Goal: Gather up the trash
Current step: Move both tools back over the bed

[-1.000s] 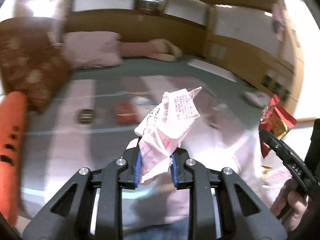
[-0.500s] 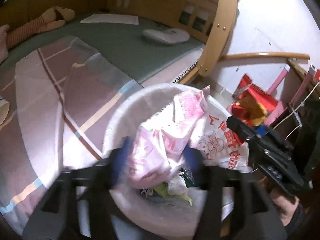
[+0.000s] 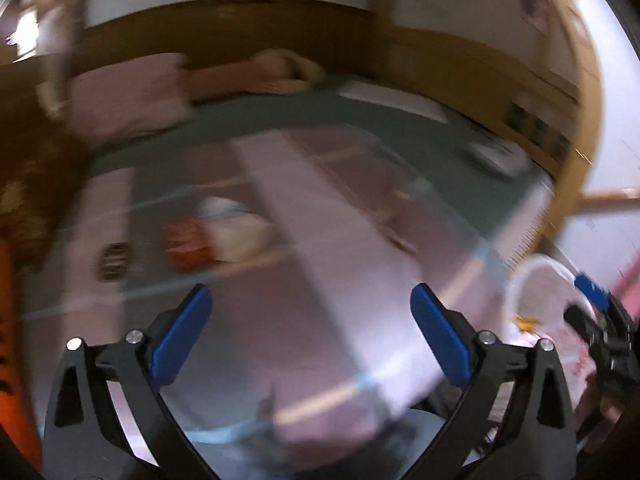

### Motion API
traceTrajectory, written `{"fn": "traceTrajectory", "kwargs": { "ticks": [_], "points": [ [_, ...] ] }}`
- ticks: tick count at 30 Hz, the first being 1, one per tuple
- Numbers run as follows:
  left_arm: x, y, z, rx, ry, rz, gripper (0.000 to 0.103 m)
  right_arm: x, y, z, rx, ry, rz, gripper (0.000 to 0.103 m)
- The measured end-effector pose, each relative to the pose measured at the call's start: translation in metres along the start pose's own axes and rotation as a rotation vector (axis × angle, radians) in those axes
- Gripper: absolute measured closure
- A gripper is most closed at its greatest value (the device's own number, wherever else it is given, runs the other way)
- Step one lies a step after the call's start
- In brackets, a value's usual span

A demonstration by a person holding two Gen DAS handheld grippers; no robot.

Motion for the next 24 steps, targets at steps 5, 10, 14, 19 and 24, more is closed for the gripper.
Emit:
{"fn": "traceTrajectory", "kwargs": {
  "ticks": [5,10,14,19,24],
  "points": [
    [0.014,0.015,-0.093,0.174,-0.112,0.015,0.004,-0.039,0.001,-0.092,0.120,-0.129,-0.059,0.013],
    [0.005,0.046,-0.133,0.291,-0.223,-0.020,0.004,-0.068,0.017,-0.152,0.177,-0.200,-0.111,0.013],
    [0.006,0.049,-0.148,0.318,-0.262,-0.018,0.004,-0.083,0.028,-0.164,0.145,-0.216,-0.147,0.013],
    [0.010,0.050,-0.151,0.311,-0.264,-0.016,0.004,-0.093,0.031,-0.163,0.149,-0.196,-0.159,0.013],
    [0.012,0.049,-0.149,0.310,-0.256,-0.010,0.004,-0.105,0.026,-0.155,0.113,-0.188,-0.171,0.013]
  ]
}}
Point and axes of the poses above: each gripper's, at about its wrist camera, not at the fingertips, and x roughly against the way its jaws point, z to its right, y to its underside, the point moved 6 cm from there along -x, roughly the way its jaws point, and after that the axes turned 12 degrees about -x, right-handed, at the moved point
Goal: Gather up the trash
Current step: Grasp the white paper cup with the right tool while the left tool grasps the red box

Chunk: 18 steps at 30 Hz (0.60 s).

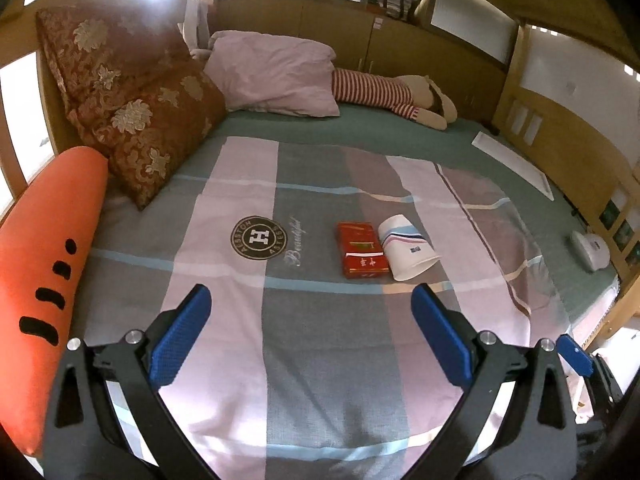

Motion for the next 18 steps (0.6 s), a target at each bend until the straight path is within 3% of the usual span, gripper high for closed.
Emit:
{"fn": "traceTrajectory", "kwargs": {
  "ticks": [10,18],
  "points": [
    [-0.003,0.000,0.000,-0.014,-0.018,-0.008,0.004,-0.045,-0.026,0.027,-0.174,-0.063,-0.056,0.013],
    [-0.004,0.001,0.000,-0.015,-0.013,-0.011,0.004,-0.113,-0.047,0.061,-0.385,-0.065,-0.134,0.013]
  ]
}}
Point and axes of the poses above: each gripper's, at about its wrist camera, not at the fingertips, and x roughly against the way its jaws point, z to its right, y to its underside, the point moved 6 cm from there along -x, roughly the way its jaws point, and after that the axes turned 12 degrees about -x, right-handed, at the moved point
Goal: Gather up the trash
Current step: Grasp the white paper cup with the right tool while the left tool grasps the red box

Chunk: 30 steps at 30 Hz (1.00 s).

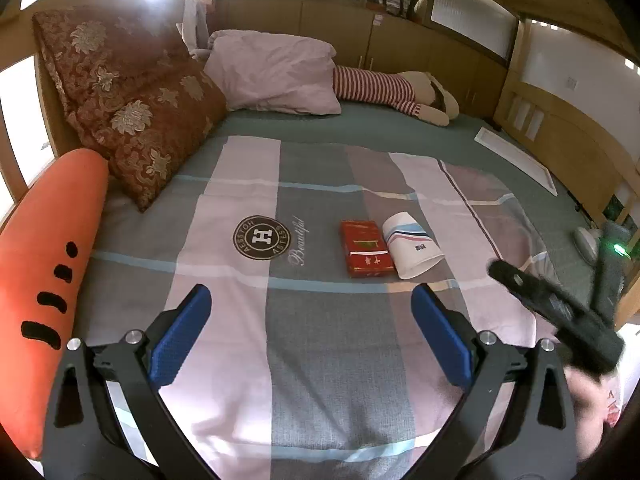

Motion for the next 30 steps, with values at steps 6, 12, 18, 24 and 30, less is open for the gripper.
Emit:
{"fn": "traceTrajectory", "kwargs": {
  "ticks": [6,12,18,24,30],
  "points": [
    [-0.002,0.000,-0.003,0.006,-0.005,-0.002,0.004,-0.063,-0.016,0.011,-0.076,0.034,-0.055,0.013],
    [-0.007,-0.005,-0.009,0.021,-0.006,-0.004,0.004,-0.109,-0.017,0.029,-0.242,0.016,-0.107,0.014],
    [-0.012,-0.008,-0.010,0.024,-0.002,-0.007,0.004,-0.123,-0.014,0.010,-0.219,-0.017,-0.114,0.021],
    [-0.021,-0.007,-0.004,0.013,-0.009,-0.026,0.004,-0.122,-0.012,0.004,-0.196,-0.058,-0.119,0.067],
    [-0.055,-0.004,0.011,-0.012,0.006,-0.090,0.004,-0.050,-0.024,-0.016,0.039,-0.053,0.061,0.085]
  ]
}}
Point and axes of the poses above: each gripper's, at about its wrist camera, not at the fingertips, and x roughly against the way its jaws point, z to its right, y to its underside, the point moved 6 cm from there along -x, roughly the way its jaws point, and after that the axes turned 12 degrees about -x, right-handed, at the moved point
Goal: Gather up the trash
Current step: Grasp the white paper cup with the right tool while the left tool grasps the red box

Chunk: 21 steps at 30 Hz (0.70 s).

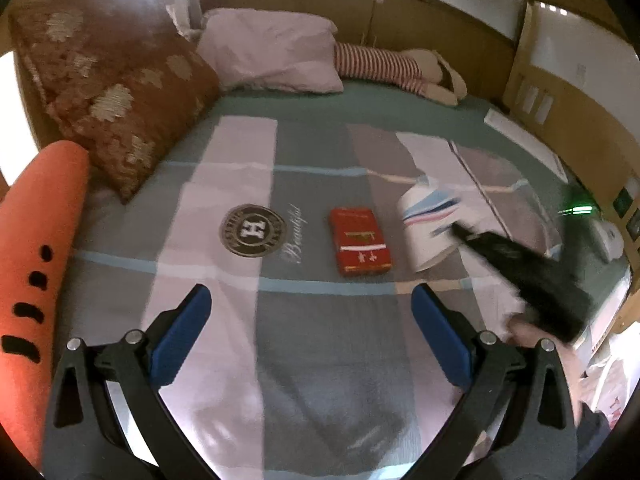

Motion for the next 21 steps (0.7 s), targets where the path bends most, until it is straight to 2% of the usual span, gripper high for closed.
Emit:
{"fn": "traceTrajectory", "kwargs": {
  "ticks": [2,6,14,19,21],
  "points": [
    [-0.017,0.000,0.011,-0.007,0.026,-0.037,0.003,0.034,-0.001,-0.007,0.111,0.039,0.075,0.086],
    [-0.056,-0.009,0.036,-0.041,0.056,-0.081,0.003,0.084,0.007,-0.007,0.197,0.088,0.149,0.086],
    [-0.128,-0.018,0.056,-0.007,0.062,-0.145,0.004,0.148,0.036,-0.008,0.254,0.072,0.146,0.086],
    [-0.165,-0.023,0.056,0.031,0.012,-0.174,0.004,0.172,0.044,-0.018,0.304,0.060,0.143,0.086],
    [-0.173,-0.026,0.057,0.041,0.014,-0.178,0.006,0.182,0.048,-0.021,0.332,0.068,0.151,0.086]
  ]
}}
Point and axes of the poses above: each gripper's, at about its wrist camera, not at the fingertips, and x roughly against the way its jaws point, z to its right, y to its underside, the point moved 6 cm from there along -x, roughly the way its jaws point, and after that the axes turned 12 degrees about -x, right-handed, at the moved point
